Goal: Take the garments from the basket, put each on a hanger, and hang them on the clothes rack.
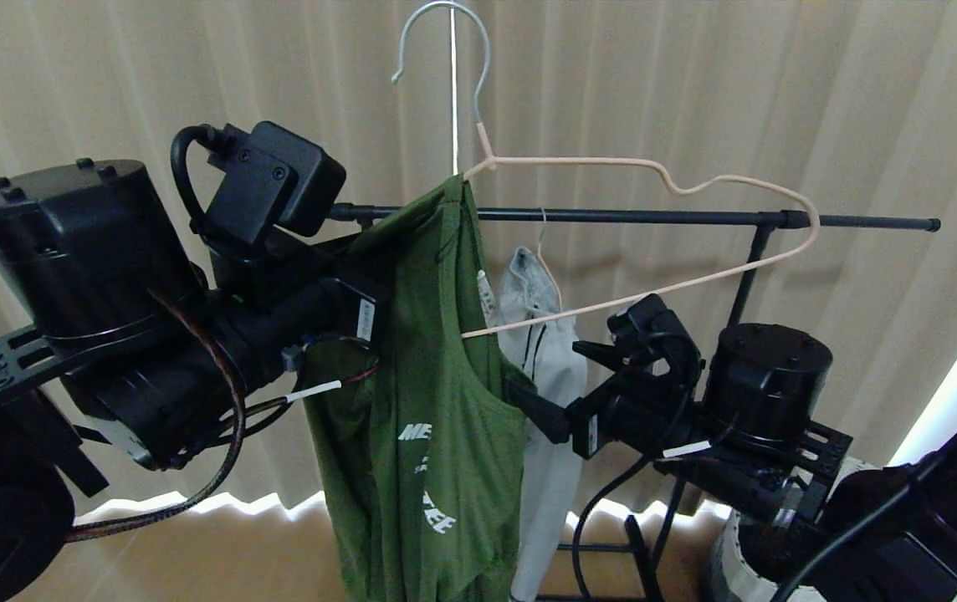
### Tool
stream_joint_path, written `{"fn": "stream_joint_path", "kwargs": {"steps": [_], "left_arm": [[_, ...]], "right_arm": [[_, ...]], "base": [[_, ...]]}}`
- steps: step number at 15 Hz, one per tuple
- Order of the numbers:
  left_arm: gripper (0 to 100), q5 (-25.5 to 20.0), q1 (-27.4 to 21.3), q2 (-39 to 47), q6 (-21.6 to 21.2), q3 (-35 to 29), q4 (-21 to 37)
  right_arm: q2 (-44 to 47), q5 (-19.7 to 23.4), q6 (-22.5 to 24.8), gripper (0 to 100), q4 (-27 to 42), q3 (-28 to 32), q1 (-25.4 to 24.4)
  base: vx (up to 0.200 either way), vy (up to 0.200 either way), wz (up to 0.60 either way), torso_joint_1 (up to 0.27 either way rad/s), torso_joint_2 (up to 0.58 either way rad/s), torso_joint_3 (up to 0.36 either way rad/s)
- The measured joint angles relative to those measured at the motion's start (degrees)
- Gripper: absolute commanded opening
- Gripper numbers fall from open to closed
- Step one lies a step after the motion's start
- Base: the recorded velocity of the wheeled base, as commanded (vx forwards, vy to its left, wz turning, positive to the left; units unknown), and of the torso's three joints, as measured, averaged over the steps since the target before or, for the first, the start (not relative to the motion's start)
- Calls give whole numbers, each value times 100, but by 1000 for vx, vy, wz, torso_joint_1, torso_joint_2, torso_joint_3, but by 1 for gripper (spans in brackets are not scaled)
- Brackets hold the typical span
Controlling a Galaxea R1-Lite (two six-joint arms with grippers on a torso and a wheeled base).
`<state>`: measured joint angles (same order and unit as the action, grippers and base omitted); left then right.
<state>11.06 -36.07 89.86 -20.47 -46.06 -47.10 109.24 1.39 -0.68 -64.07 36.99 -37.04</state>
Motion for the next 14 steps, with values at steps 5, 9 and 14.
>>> {"fn": "stream_joint_path", "kwargs": {"steps": [5,9,14], "left_arm": [[0,-2,-2,-56,17,-30,0],[0,7,90,-59,2,-27,0],[0,24,421,-50,-378,290,11]], "right_arm": [[93,-6,22,0,2,-111,0],[-84,-9,50,0,11,-444,127],[-516,-9,52,0,13,-827,653]], "base": [[0,0,0,0,0,0],[0,0,0,0,0,0],[0,0,0,0,0,0]]}}
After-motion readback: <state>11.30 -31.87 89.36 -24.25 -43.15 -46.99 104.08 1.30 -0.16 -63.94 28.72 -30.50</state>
